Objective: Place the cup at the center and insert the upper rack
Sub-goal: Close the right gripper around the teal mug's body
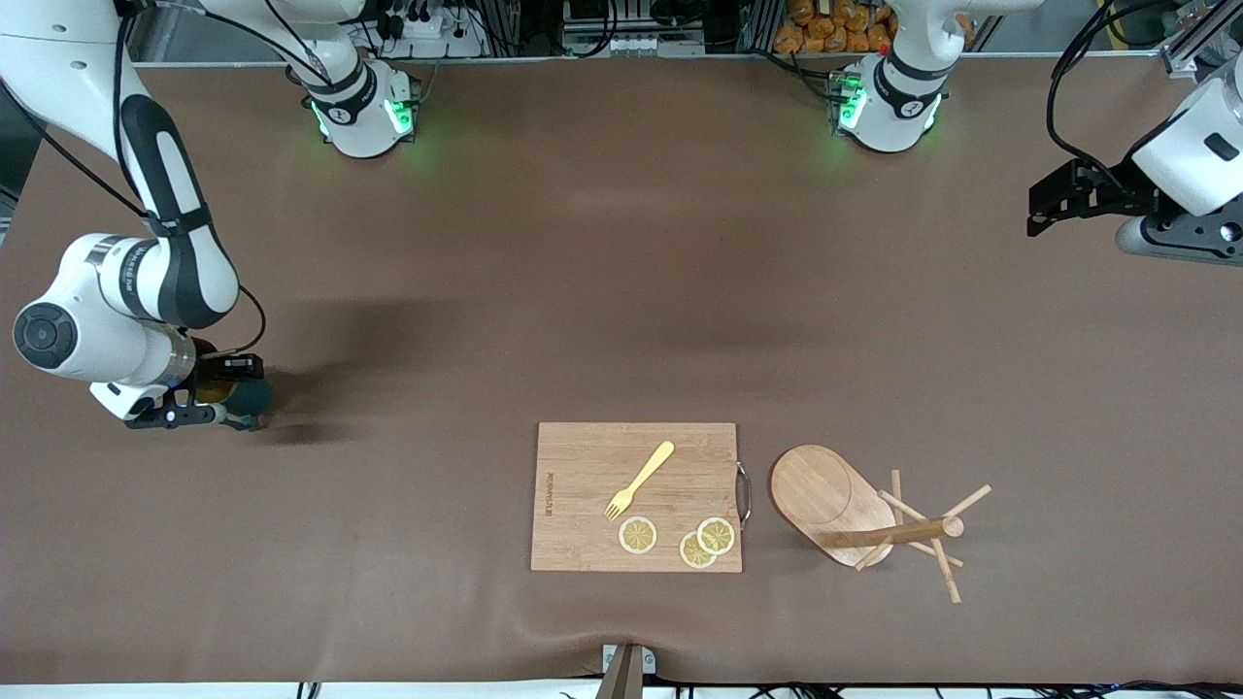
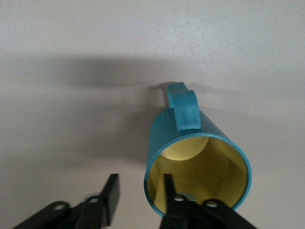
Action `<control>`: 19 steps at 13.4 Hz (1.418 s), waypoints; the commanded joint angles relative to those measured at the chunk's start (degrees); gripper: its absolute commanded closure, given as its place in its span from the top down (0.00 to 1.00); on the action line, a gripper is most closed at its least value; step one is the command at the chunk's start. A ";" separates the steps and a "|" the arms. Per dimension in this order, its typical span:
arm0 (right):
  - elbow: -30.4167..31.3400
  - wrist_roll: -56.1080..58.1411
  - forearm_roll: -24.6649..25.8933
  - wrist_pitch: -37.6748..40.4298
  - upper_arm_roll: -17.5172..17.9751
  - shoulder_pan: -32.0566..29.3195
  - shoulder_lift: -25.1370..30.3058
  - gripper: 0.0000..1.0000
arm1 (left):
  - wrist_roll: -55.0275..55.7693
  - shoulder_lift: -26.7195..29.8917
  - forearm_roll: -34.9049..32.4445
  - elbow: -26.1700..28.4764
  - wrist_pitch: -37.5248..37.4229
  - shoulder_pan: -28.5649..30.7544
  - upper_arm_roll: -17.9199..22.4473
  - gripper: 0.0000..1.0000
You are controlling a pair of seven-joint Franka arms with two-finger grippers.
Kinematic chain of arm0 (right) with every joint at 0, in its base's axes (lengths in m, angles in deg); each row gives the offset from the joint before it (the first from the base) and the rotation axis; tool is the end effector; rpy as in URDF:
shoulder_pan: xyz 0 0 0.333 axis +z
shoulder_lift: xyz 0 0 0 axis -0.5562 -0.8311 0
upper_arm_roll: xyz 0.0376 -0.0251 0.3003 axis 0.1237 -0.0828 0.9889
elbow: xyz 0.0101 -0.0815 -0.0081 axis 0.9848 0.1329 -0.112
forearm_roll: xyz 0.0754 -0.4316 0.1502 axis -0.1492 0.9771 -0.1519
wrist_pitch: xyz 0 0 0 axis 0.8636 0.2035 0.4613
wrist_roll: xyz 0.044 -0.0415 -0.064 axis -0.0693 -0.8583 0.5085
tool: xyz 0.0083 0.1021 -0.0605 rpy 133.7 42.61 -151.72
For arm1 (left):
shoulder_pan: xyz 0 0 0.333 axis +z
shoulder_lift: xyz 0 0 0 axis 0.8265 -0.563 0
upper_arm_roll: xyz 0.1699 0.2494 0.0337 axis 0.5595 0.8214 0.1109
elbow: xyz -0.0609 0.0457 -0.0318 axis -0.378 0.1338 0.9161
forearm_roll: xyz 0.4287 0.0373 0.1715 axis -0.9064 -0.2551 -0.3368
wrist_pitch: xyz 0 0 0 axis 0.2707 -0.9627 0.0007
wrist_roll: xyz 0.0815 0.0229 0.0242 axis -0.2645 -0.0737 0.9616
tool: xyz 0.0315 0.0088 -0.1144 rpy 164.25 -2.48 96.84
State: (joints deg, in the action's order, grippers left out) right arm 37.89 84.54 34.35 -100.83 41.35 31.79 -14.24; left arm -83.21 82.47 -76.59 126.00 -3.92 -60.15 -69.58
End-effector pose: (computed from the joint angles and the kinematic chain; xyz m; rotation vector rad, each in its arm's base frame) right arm 0.6255 -0.1058 0.1782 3.1111 0.1311 -0.2862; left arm 0.6135 -0.0732 0.6237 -3.1296 0.2528 0.1033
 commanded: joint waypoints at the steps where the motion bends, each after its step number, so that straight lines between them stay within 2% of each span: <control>1: -0.15 -0.18 -0.02 -0.53 0.46 -0.37 -0.05 0.31 | 0.50 -0.24 0.09 -0.83 -0.24 0.19 -0.15 1.00; 2: -0.24 -0.18 -0.02 -1.15 0.46 -0.37 -0.05 0.31 | 0.50 -0.33 0.26 -0.83 -0.24 0.28 -0.15 1.00; 3: -0.24 -0.18 -0.02 -1.41 0.46 -0.55 -0.31 0.22 | 0.41 -0.50 0.35 -0.83 -0.16 0.28 -0.15 1.00; 4: -0.24 -0.10 -0.02 -1.42 0.46 -0.55 -0.40 0.00 | 0.41 -0.50 0.27 -1.35 0.19 -0.25 -0.24 1.00; 9: -2.16 -0.44 0.07 -0.19 0.72 0.42 0.12 0.00 | 0.32 -0.50 0.27 -1.88 0.20 -0.25 -0.24 1.00; 11: -6.10 -0.97 0.07 6.37 0.72 1.29 0.21 0.00 | 0.32 -0.50 0.27 -1.88 0.20 -0.08 -0.24 1.00; 13: -7.09 -1.85 -0.37 8.42 0.72 2.43 1.26 0.00 | 0.23 -0.68 0.27 -1.80 0.20 0.19 -0.24 1.00; 16: -6.92 -11.74 -1.25 12.37 0.81 6.82 3.46 0.00 | 0.32 -2.35 0.35 -1.79 0.20 0.28 -0.24 1.00; 19: -6.74 -19.50 -7.47 14.49 0.99 11.74 4.17 0.00 | 0.41 -2.44 0.09 -1.88 0.20 0.28 -0.24 1.00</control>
State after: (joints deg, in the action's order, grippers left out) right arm 30.45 69.33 30.22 -87.67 42.60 40.86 -11.53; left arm -83.21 80.40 -76.59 125.35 -3.53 -60.15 -69.66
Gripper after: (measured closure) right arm 0.965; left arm 0.000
